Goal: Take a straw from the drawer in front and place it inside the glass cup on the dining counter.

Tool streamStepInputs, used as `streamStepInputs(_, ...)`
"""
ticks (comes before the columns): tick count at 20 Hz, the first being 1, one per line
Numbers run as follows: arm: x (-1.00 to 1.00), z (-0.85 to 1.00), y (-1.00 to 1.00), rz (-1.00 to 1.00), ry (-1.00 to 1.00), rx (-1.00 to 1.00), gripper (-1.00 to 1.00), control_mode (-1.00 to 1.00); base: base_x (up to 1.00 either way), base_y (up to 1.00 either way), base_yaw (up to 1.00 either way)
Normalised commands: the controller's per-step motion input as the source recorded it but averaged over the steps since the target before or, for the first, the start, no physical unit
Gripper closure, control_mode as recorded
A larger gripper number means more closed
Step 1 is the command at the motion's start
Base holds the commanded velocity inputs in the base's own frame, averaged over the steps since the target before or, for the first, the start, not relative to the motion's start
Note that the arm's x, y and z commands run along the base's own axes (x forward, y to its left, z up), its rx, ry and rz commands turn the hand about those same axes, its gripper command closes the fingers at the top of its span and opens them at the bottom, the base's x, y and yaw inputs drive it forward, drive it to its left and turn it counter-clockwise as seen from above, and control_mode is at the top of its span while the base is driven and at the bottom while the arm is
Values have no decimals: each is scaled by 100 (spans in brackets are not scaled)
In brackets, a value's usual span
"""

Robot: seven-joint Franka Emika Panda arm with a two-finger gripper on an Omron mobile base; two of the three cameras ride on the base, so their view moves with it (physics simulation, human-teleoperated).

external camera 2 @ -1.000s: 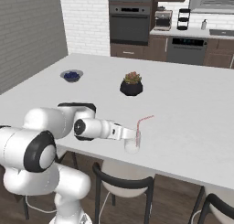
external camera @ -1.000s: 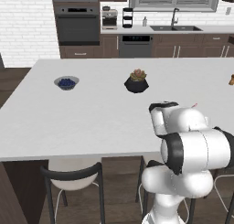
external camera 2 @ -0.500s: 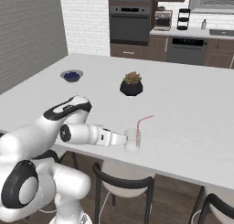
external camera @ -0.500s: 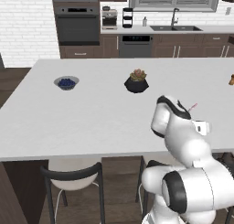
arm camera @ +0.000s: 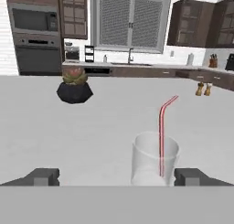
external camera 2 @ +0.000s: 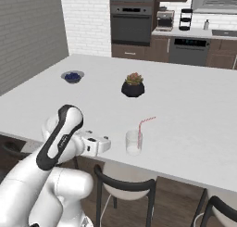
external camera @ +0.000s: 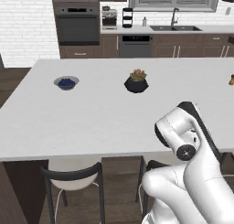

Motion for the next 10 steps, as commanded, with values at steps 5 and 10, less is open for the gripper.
streamStepInputs(5,-80,100,55,0,0,13,-100,-100,0,0,0)
streamStepInputs(10,-82,100,54,0,-1,6,-100,-100,0,0,0)
